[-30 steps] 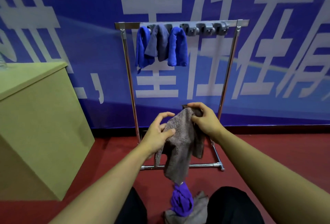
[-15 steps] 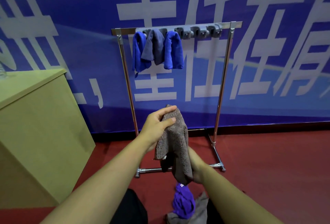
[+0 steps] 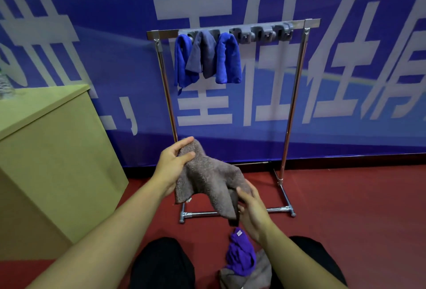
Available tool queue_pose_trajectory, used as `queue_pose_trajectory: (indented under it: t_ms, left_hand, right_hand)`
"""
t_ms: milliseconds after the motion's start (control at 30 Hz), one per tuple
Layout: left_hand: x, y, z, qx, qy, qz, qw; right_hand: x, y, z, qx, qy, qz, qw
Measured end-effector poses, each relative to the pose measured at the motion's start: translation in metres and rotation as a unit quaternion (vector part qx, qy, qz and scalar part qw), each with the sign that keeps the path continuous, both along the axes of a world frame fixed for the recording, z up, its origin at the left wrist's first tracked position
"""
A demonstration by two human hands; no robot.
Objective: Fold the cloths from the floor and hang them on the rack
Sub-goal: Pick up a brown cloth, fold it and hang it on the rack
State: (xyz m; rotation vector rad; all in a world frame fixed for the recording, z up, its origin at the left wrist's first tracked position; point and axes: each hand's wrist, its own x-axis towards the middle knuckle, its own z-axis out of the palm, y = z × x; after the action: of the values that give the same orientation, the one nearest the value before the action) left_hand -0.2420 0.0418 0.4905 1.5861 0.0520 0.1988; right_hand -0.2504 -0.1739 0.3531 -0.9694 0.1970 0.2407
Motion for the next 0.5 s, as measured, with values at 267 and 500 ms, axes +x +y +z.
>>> queue_pose_trajectory:
  t_ms: [267,500]
  left_hand:
    - [-0.002,0.002,-0.012,0.003,0.024,0.006,1.000]
    - [-0.002,0.005,-0.017,0.005,0.036,0.004,0.999]
  right_hand:
    - [-0.003,-0.010,-0.009,-0.108,0.127,-0.007,0.986]
    - [-0.013,-0.016,-0.003,-0.039,0.113,0.090,0.989]
